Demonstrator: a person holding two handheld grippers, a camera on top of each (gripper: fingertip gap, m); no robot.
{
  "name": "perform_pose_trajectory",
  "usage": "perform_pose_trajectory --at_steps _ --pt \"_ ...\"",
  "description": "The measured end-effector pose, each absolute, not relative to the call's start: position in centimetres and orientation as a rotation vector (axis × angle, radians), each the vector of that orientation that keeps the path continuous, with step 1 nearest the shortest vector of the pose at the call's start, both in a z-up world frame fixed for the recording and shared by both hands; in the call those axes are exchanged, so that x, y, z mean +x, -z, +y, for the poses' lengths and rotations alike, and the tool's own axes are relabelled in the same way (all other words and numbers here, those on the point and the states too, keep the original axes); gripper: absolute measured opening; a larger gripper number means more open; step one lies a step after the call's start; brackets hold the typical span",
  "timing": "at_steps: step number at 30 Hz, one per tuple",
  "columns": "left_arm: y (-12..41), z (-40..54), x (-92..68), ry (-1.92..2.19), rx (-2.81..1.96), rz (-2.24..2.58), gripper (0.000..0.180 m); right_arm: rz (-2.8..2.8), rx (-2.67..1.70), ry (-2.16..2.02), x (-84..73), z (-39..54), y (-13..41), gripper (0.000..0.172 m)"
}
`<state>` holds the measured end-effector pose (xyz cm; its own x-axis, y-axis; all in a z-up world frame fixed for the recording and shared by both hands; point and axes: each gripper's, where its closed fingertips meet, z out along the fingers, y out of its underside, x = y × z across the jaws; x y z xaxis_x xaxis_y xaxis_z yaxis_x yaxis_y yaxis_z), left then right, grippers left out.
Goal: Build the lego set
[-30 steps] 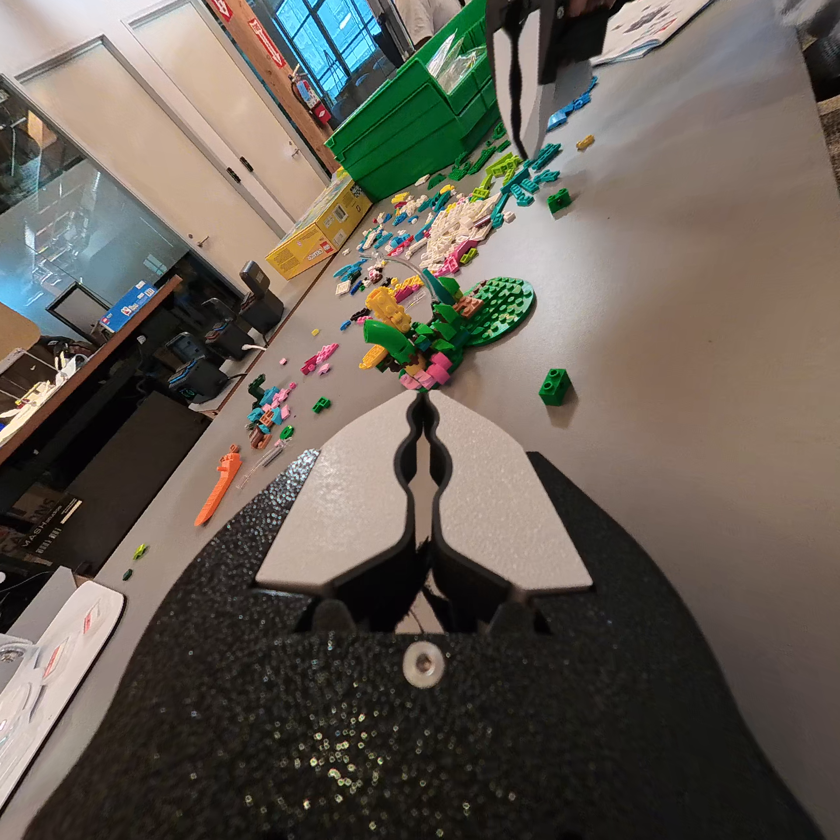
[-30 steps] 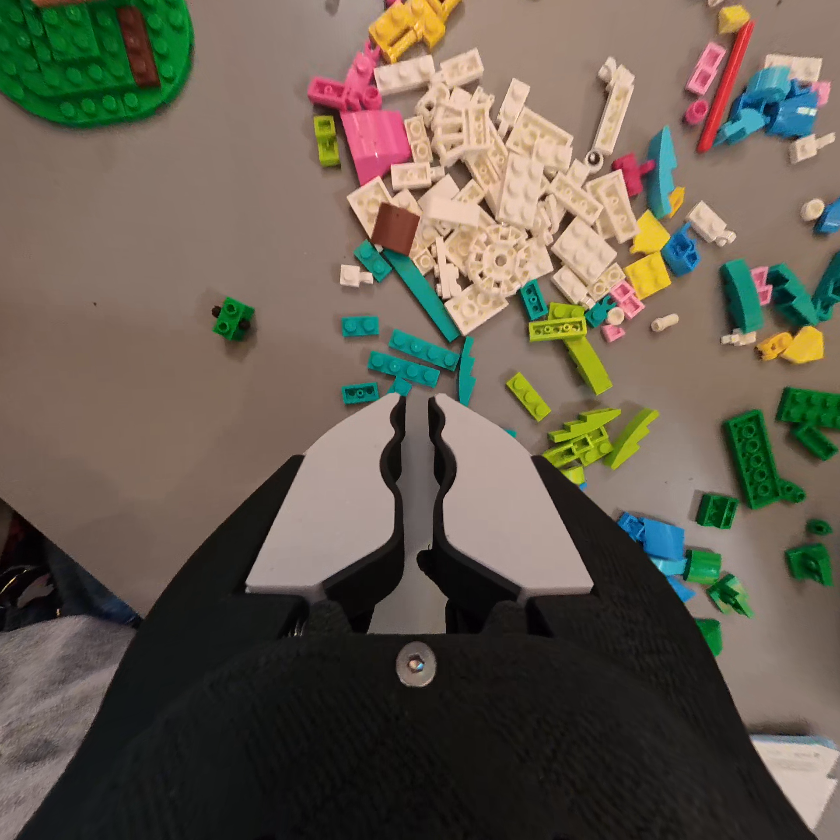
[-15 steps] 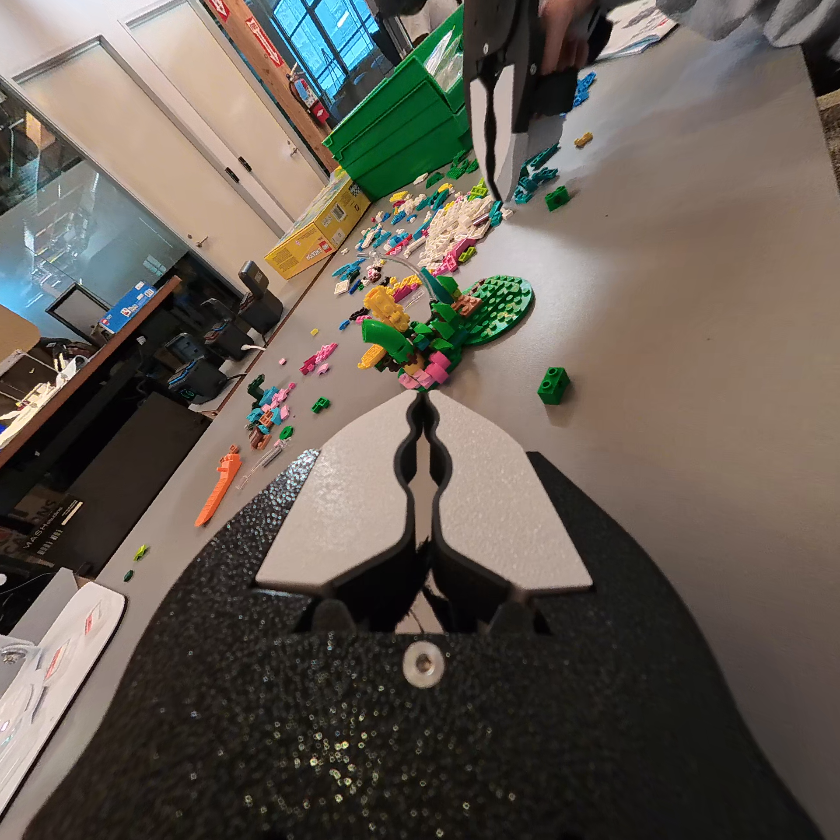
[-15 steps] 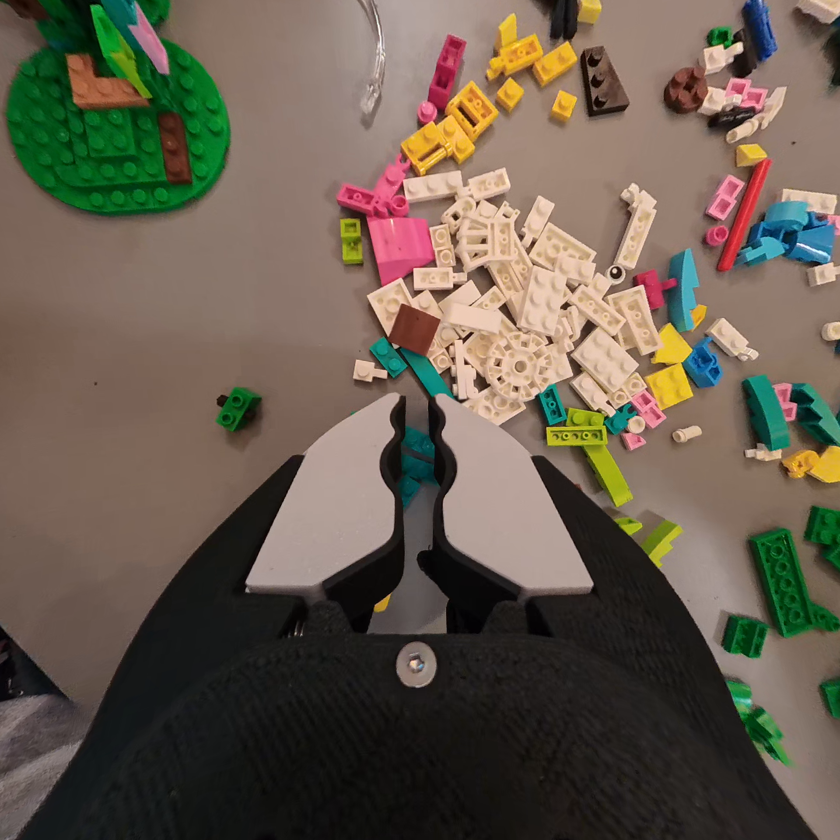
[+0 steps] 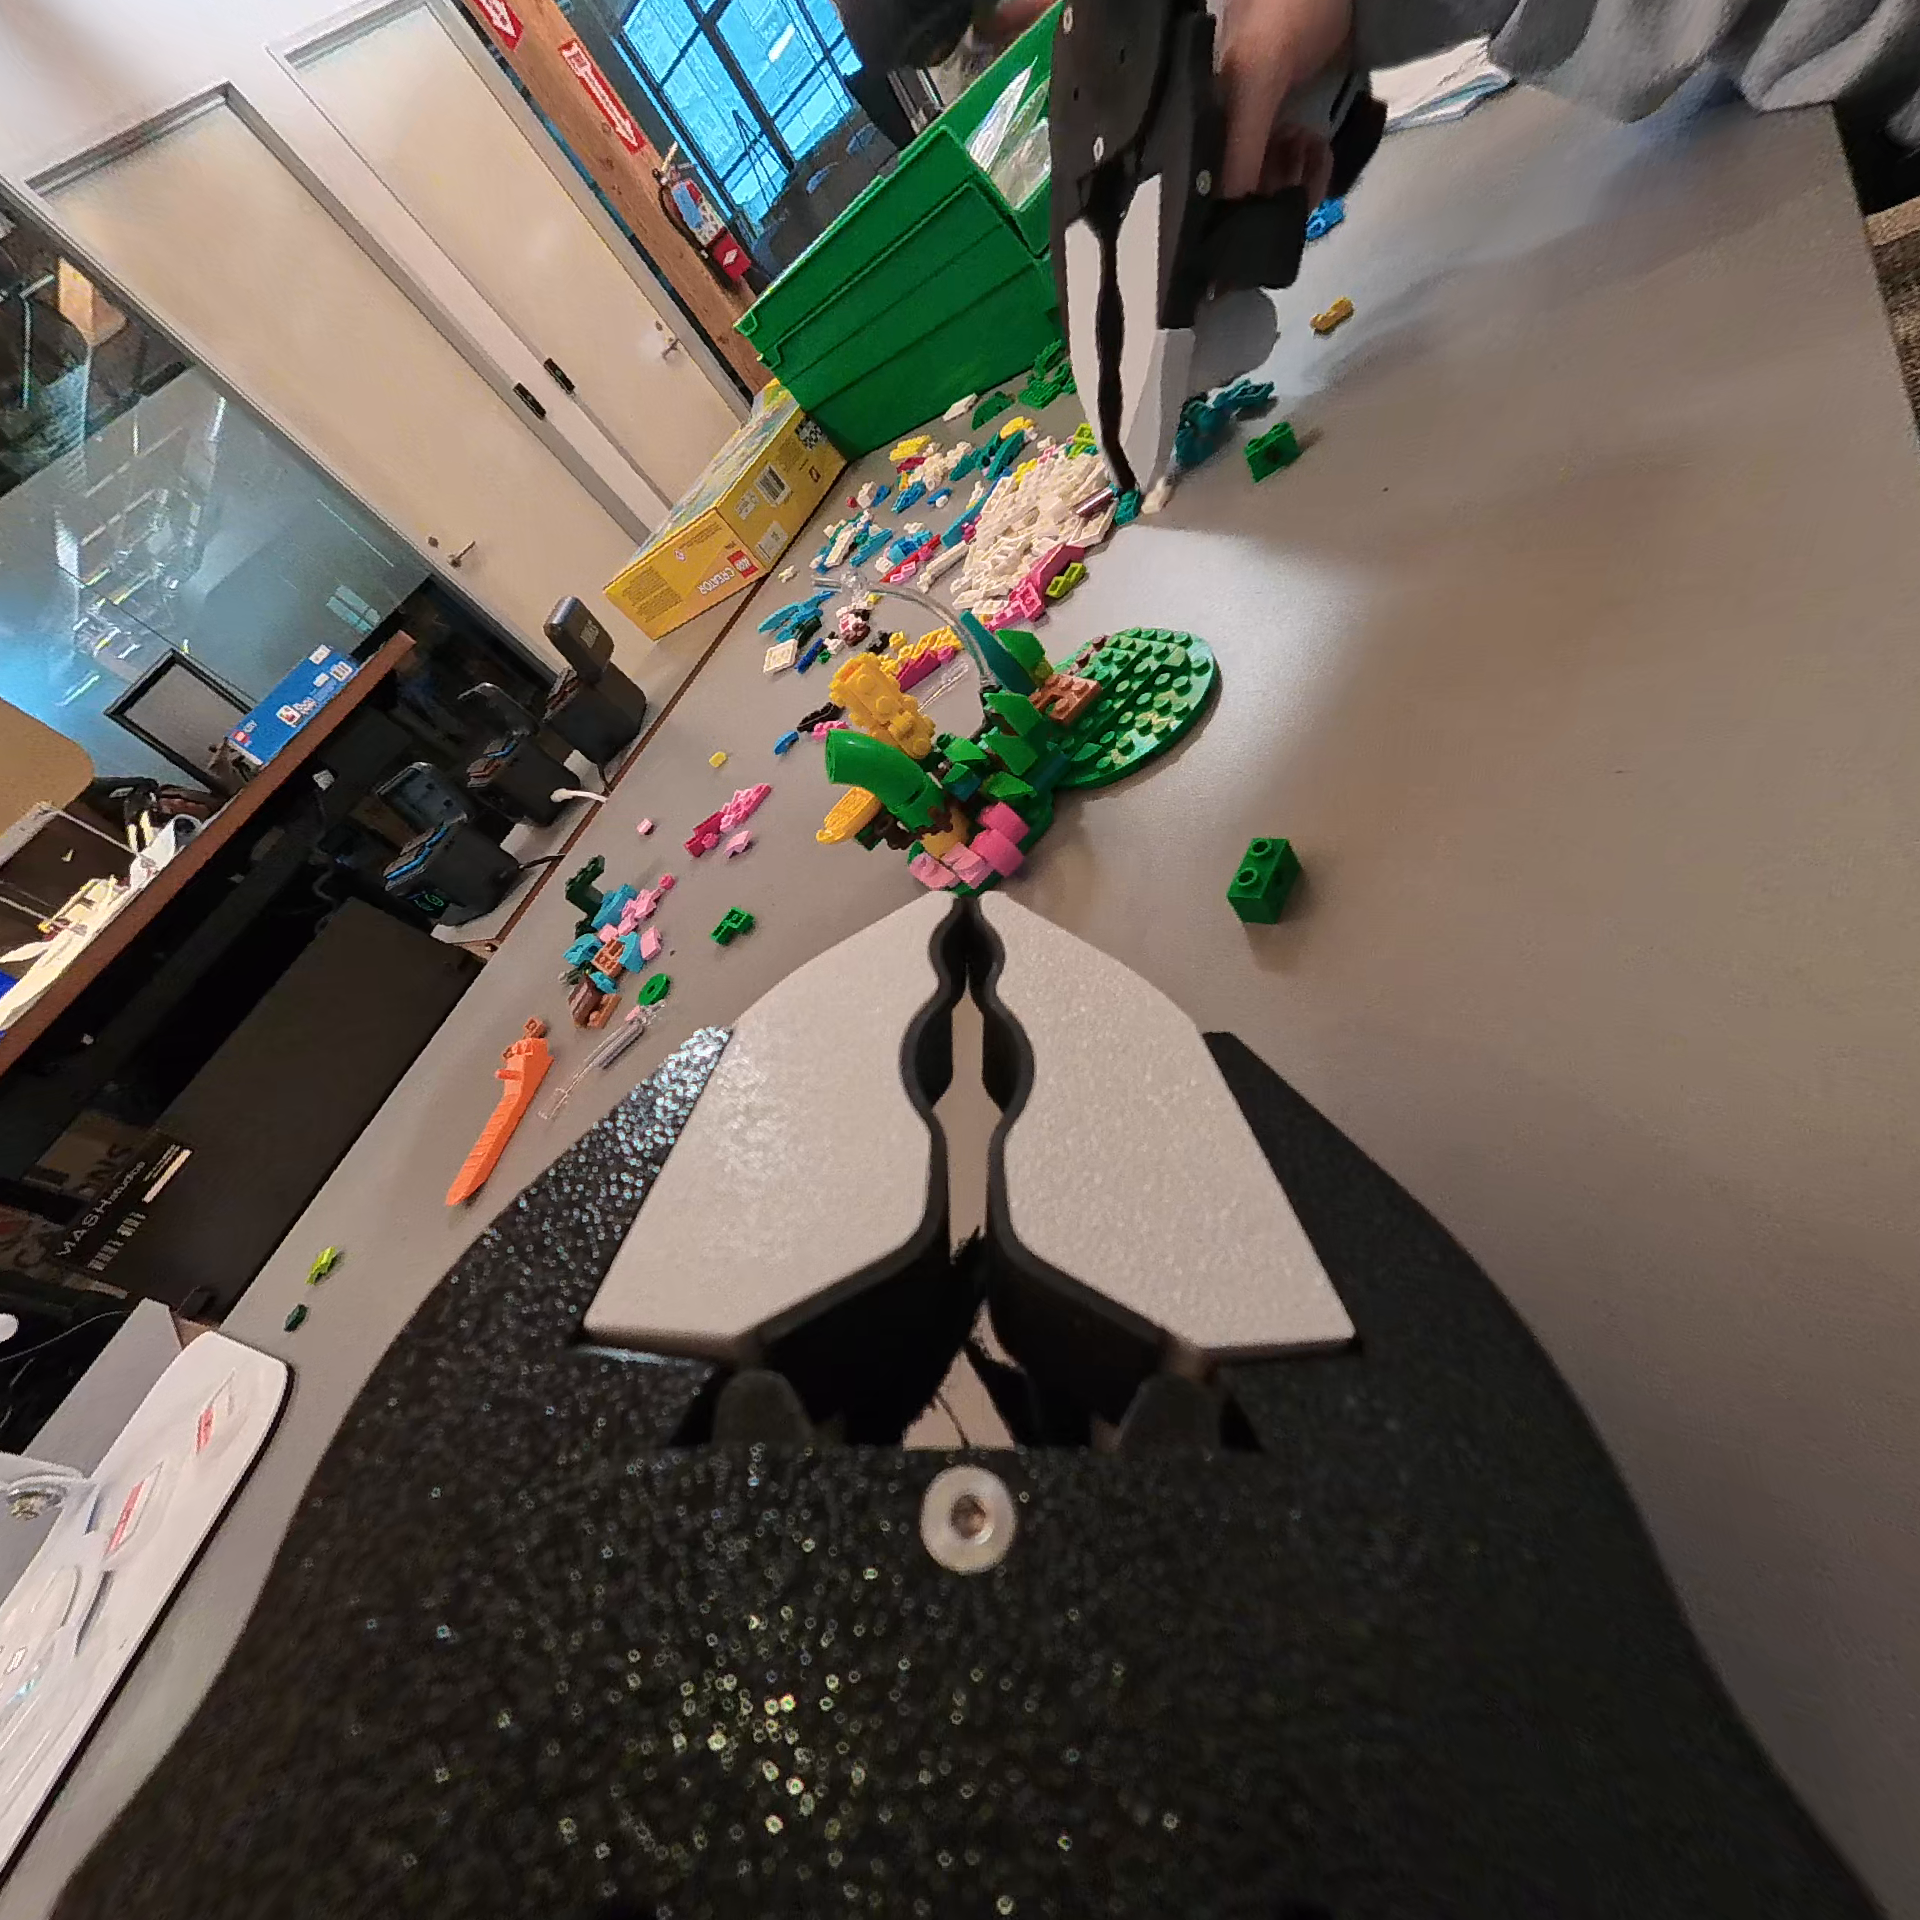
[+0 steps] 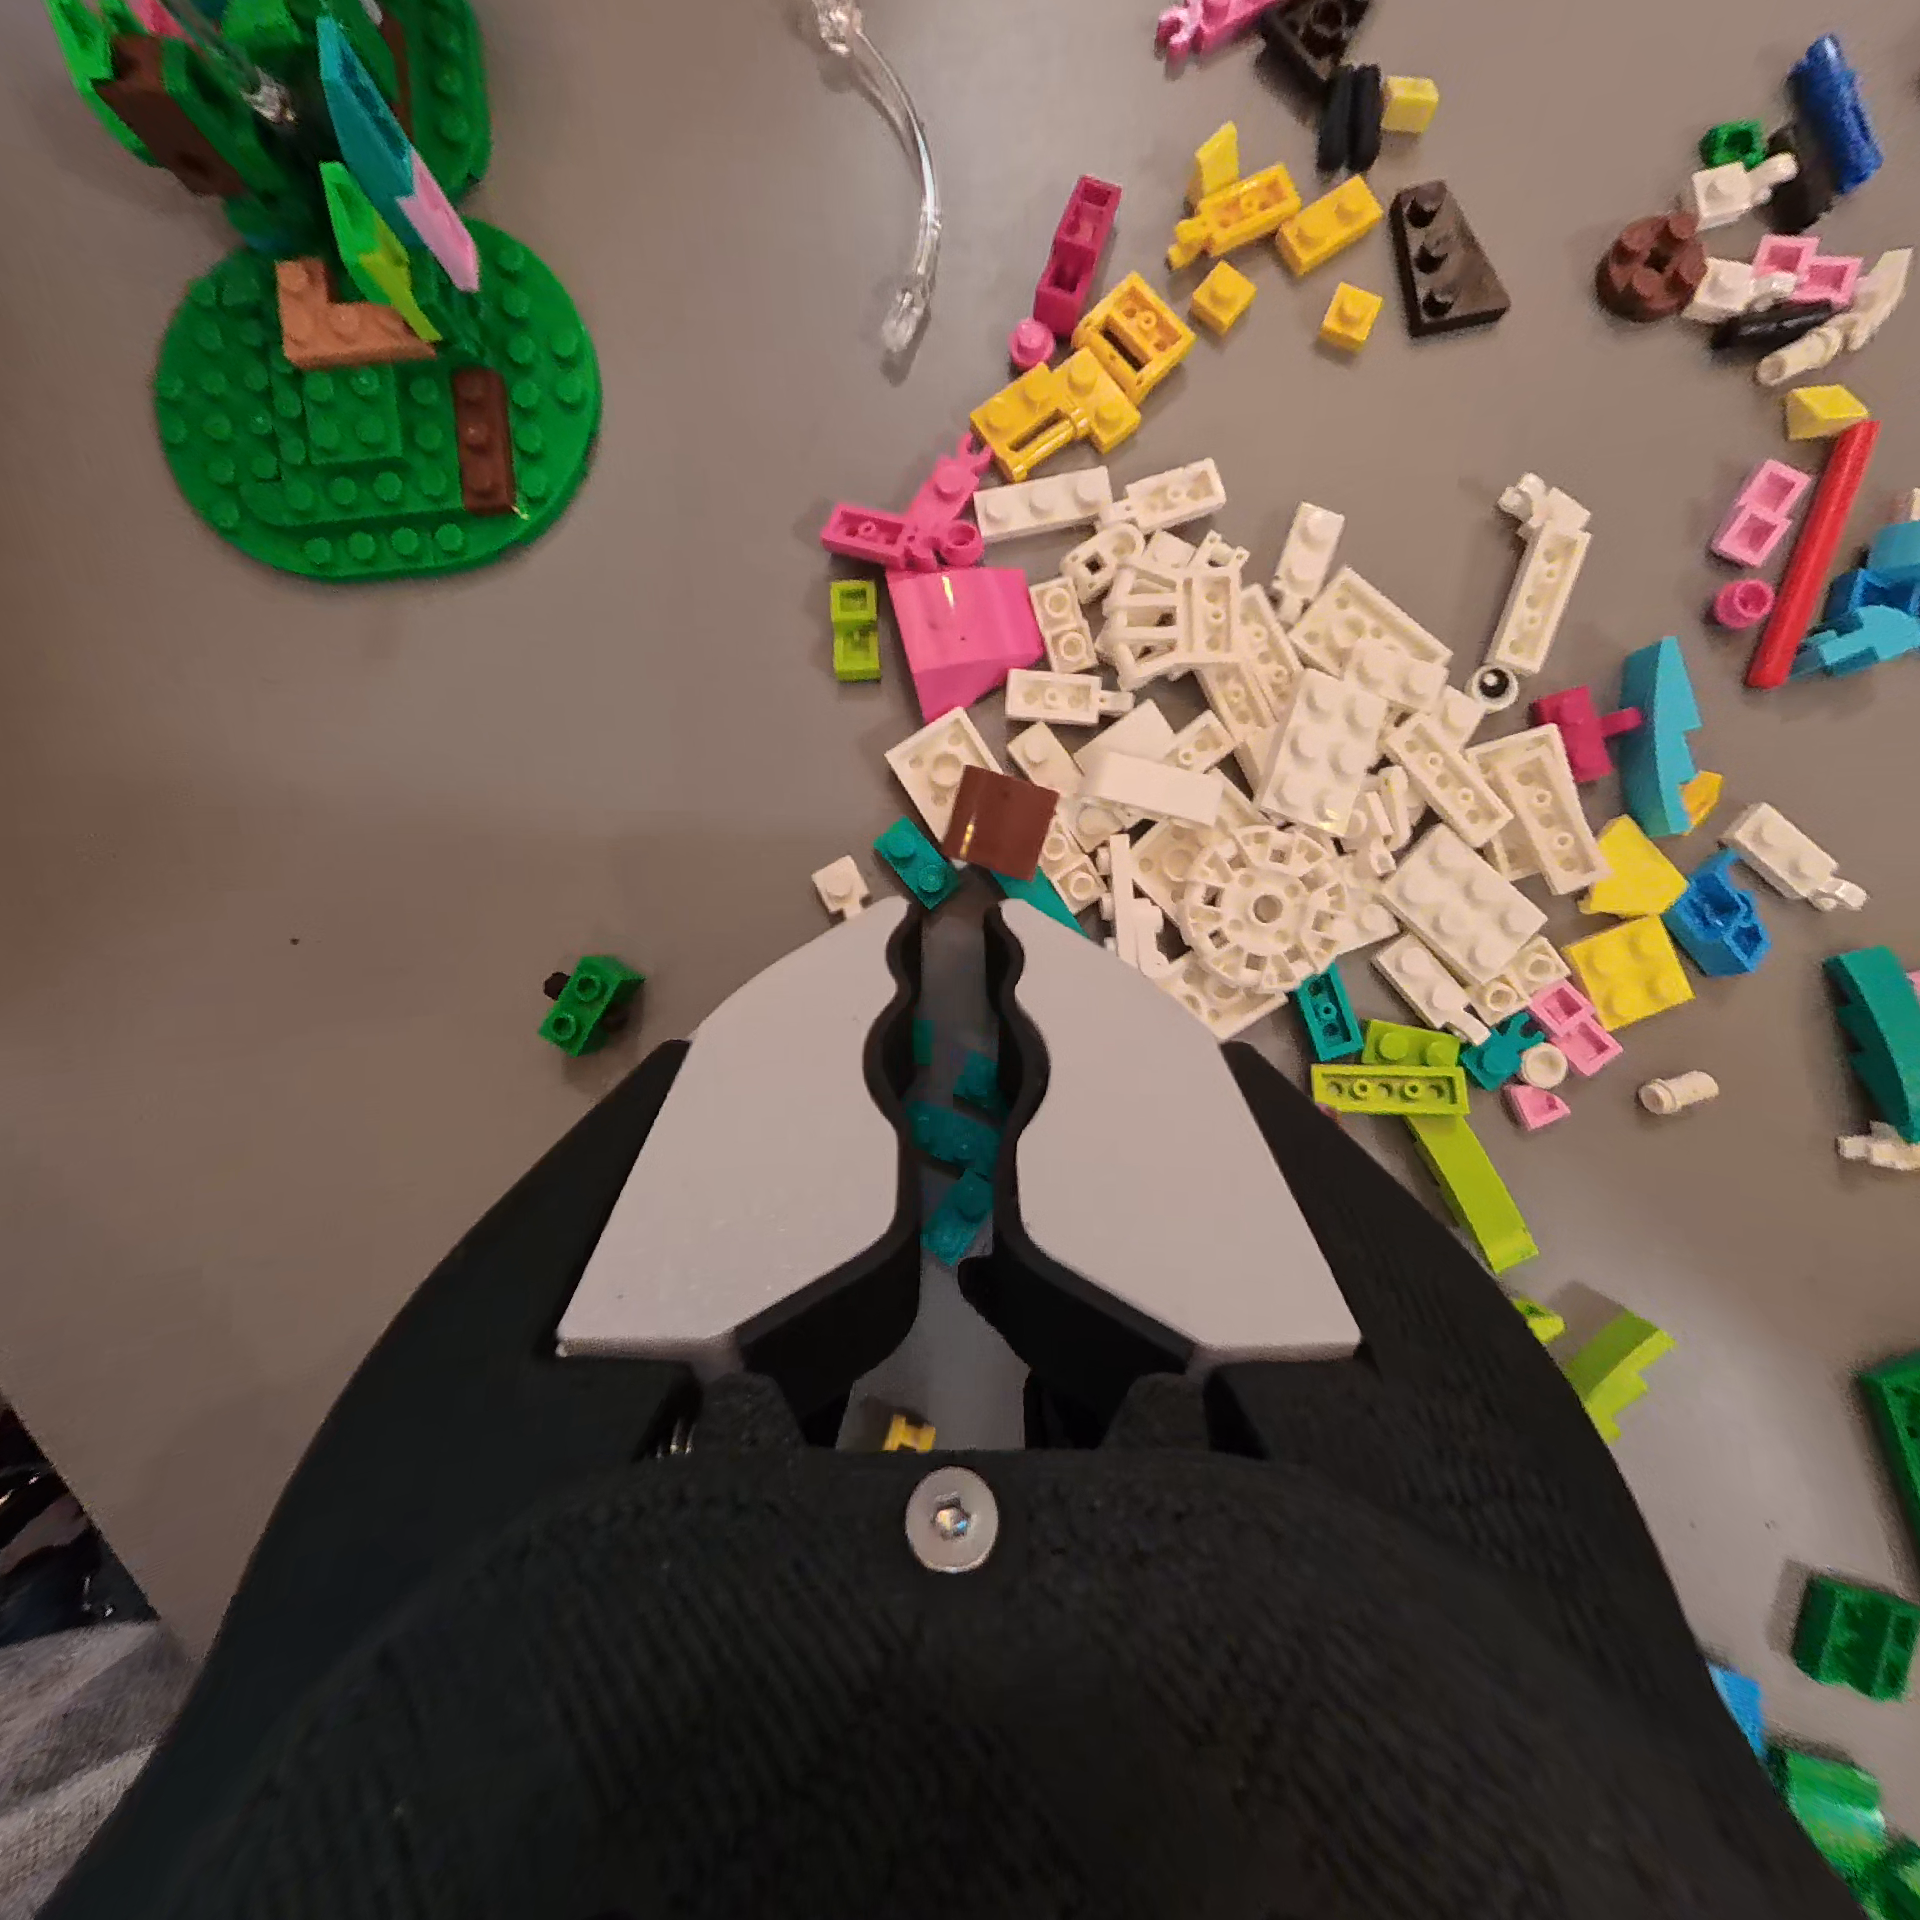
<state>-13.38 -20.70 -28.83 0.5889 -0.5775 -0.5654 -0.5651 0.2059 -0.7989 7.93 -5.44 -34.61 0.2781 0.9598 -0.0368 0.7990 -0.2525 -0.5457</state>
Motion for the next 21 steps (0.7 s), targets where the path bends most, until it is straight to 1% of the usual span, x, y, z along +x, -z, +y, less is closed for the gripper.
perform_pose_trajectory --at_steps 9,13,16,21 --pt "28.8 -20.7 -13.3 0.011 -1.442 1.04 0.0 -1.6 -2.061 -0.553 7.2 -5.4 34.6 0.014" --pt "28.8 -20.7 -13.3 0.011 -1.442 1.041 0.0 -1.675 -2.047 -0.627 7.0 -6.8 34.5 0.012" --pt "28.9 -20.7 -13.3 0.009 -1.443 1.043 0.0 -1.667 -2.042 -0.562 7.2 -6.3 34.6 0.01" --pt "28.9 -20.7 -13.3 0.008 -1.443 1.044 0.0 -1.658 -2.048 -0.587 6.8 -6.4 34.6 0.01"
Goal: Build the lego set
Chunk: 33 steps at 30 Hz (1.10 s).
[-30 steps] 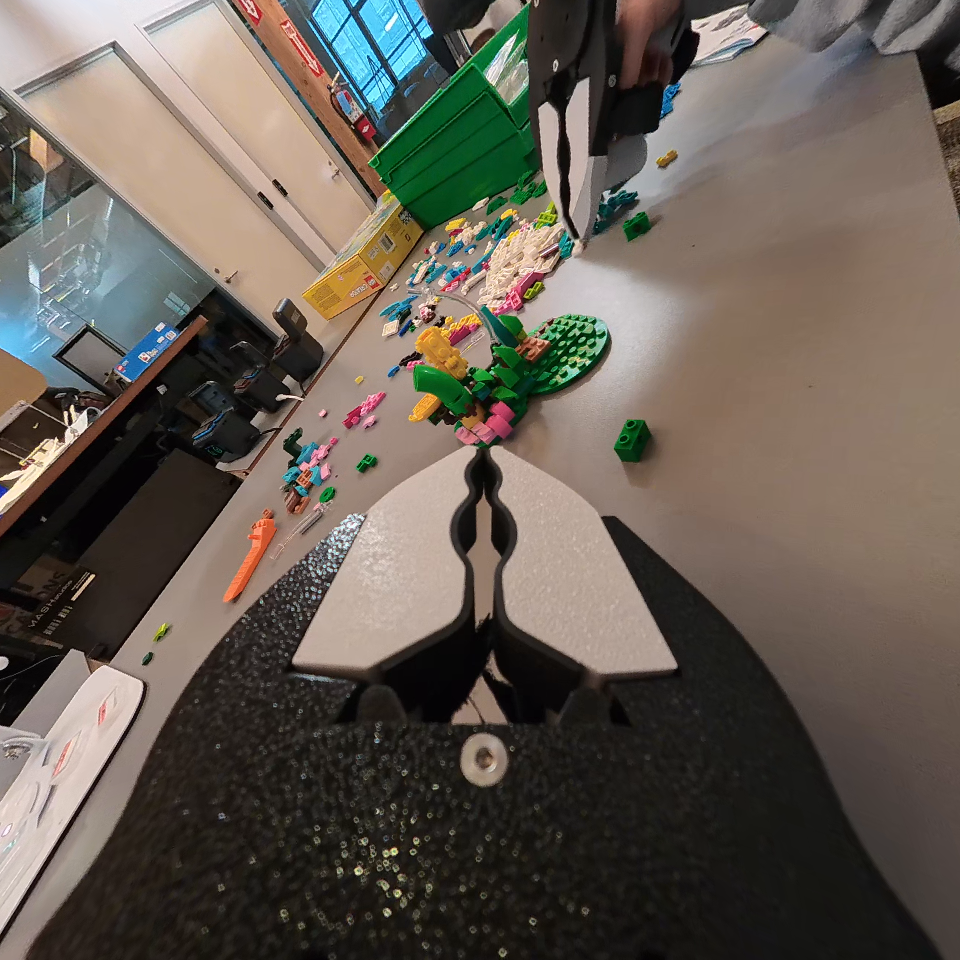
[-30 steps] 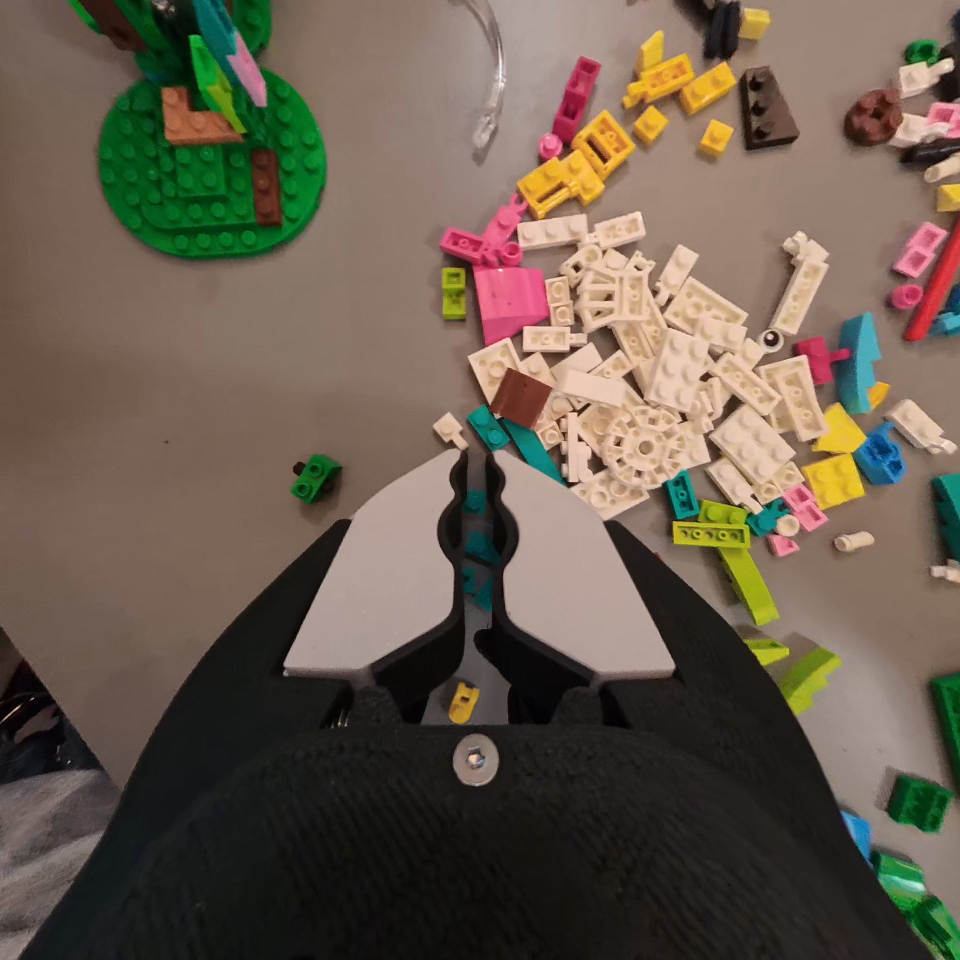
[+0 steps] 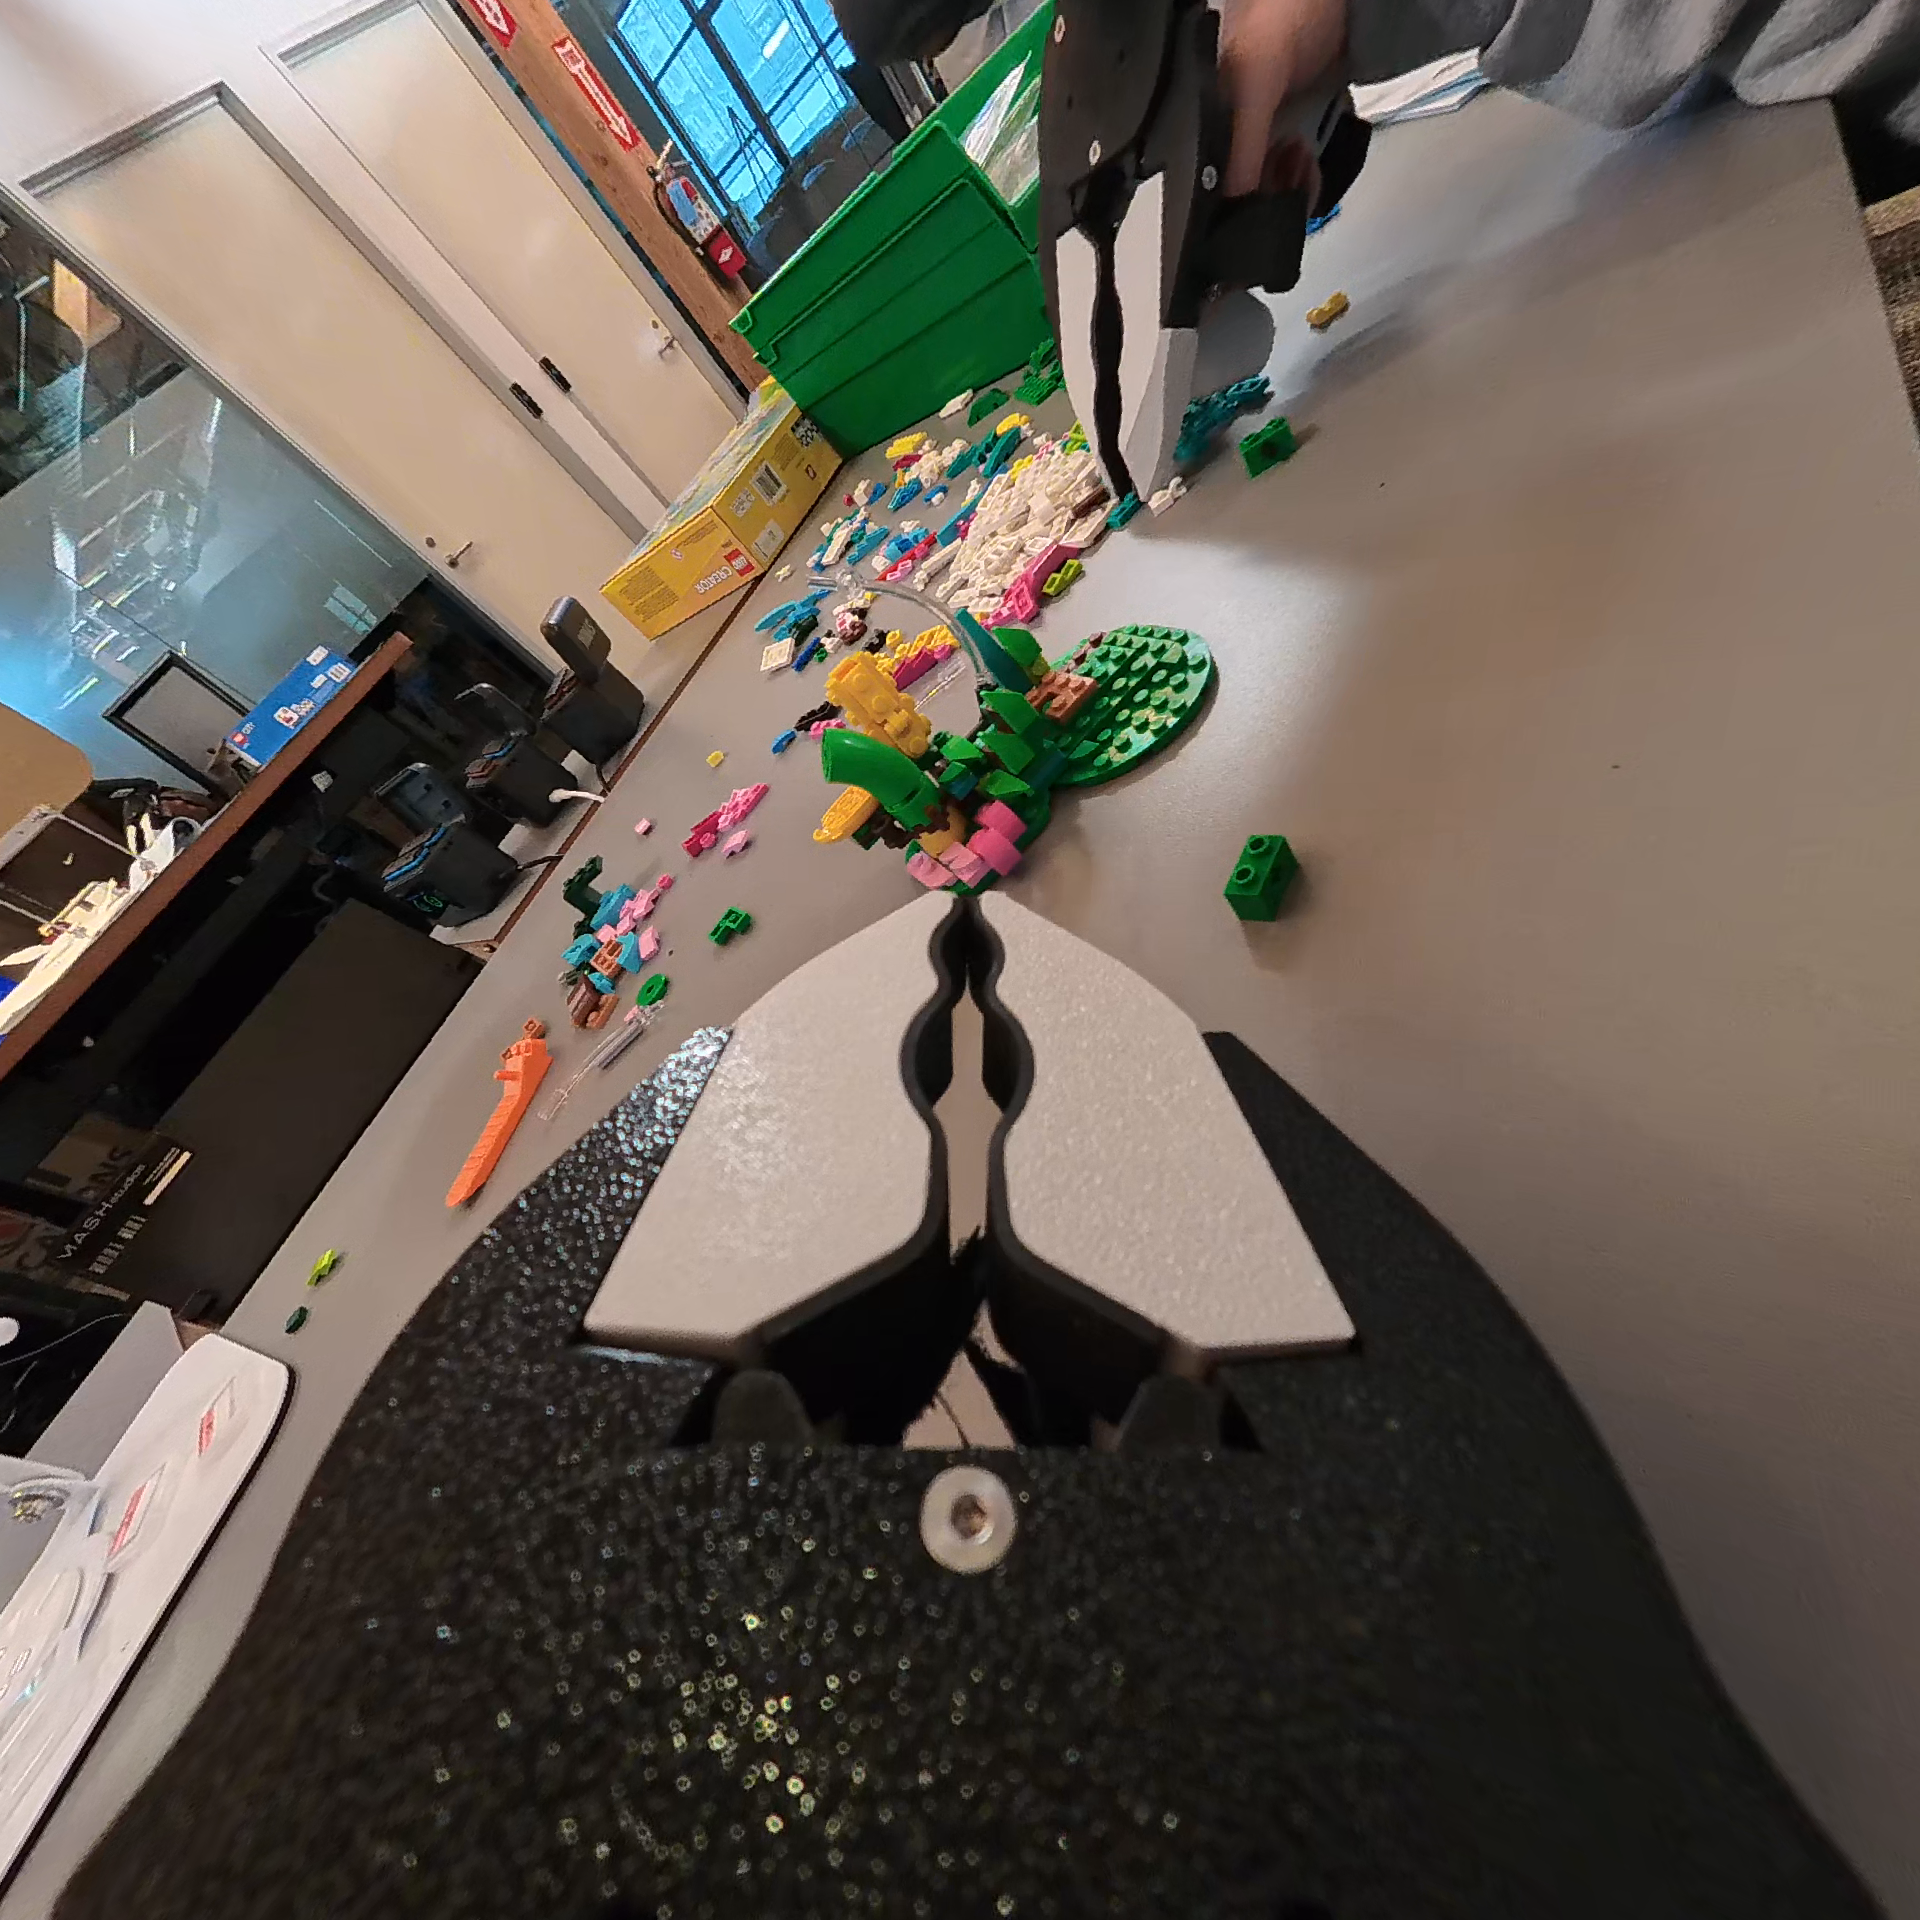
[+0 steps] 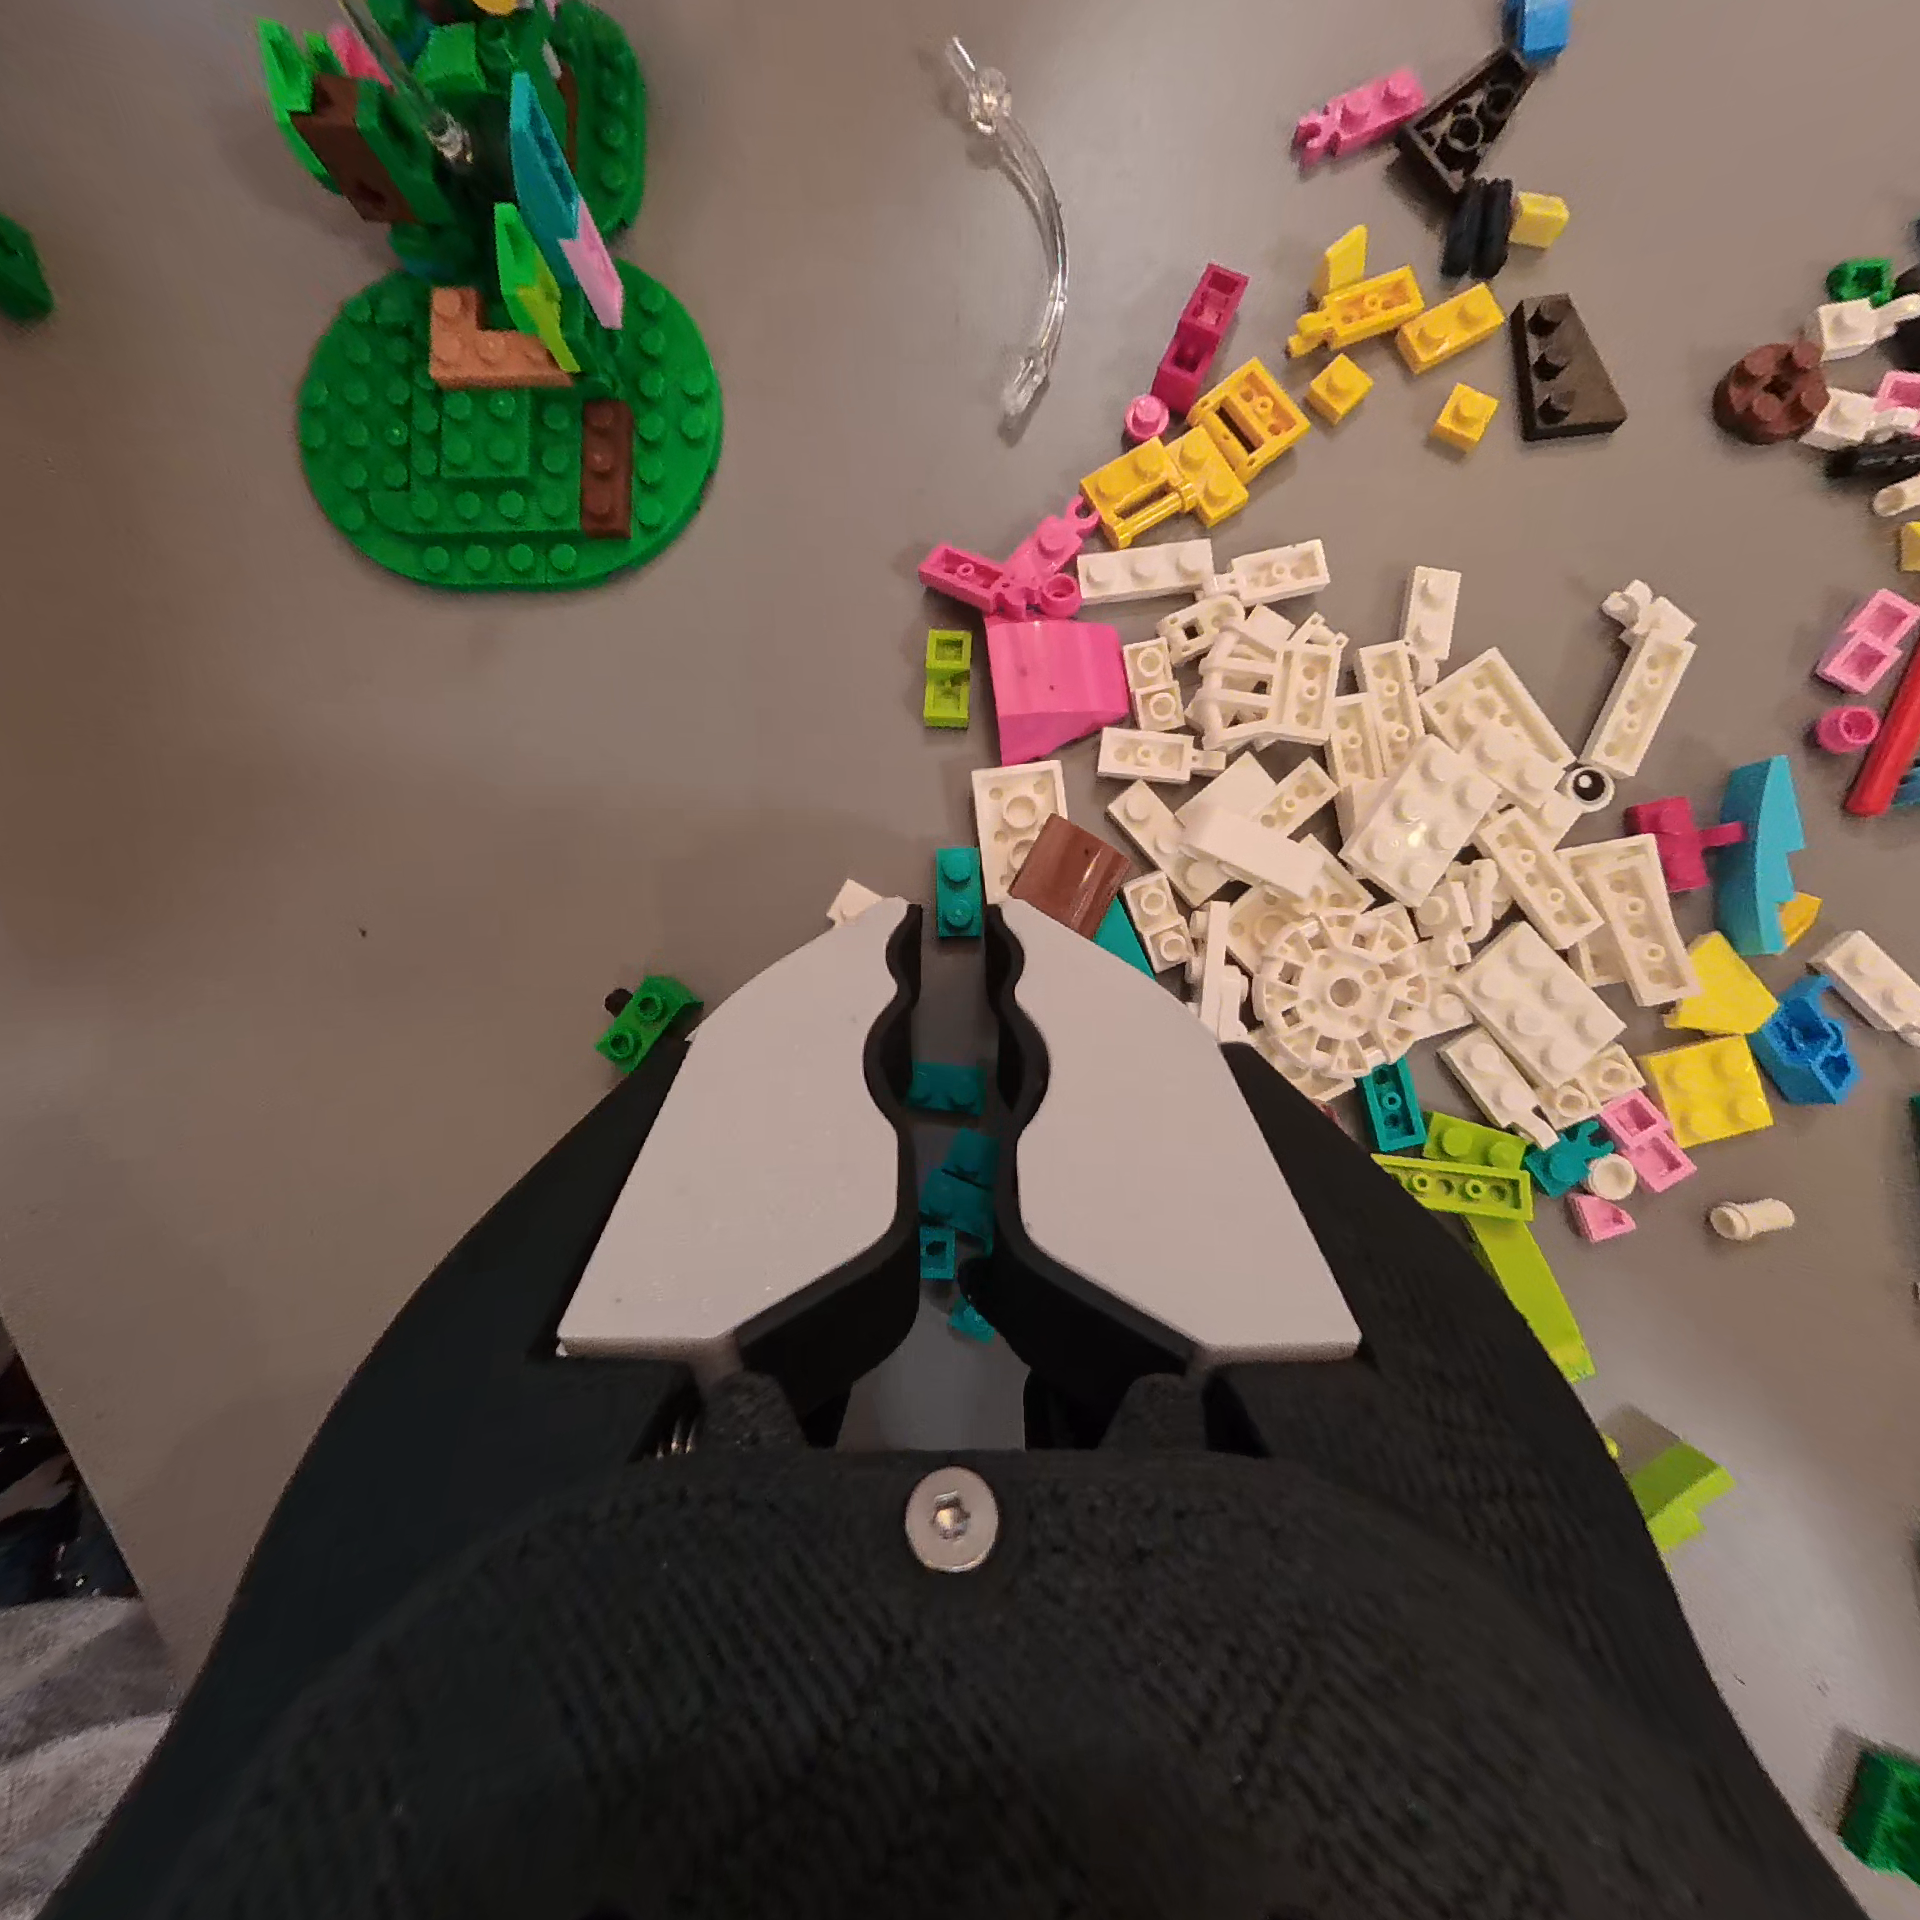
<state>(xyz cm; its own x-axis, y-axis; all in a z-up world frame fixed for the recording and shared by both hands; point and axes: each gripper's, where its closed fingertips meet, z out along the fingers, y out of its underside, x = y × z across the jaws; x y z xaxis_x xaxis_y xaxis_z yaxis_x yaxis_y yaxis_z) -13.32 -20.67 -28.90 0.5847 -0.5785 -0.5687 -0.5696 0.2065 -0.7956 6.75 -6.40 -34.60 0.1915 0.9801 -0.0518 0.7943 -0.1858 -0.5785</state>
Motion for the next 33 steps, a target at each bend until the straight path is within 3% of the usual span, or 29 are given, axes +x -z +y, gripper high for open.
perform_pose_trajectory --at_steps 9,16,20,22,33 --pt "28.9 -20.7 -13.3 0.008 -1.443 1.047 0.0 -1.698 -2.051 -0.533 6.9 -6.7 34.5 0.006" --pt "29.0 -23.1 -10.4 0.321 -1.428 1.176 0.0 -1.822 -1.804 -0.602 2.7 -11.8 29.4 0.005" --pt "30.8 -23.5 -9.1 0.552 -1.672 1.219 0.047 -2.002 -1.583 -0.664 -3.1 -18.1 29.0 0.006" --pt "32.0 -23.3 -8.9 0.607 -1.787 1.242 0.057 -2.074 -1.531 -0.65 -5.1 -20.1 30.1 0.006" --pt "34.1 -22.0 -9.0 0.568 -1.876 1.368 0.034 -2.118 -1.57 -0.648 -8.4 -22.1 32.8 0.006"
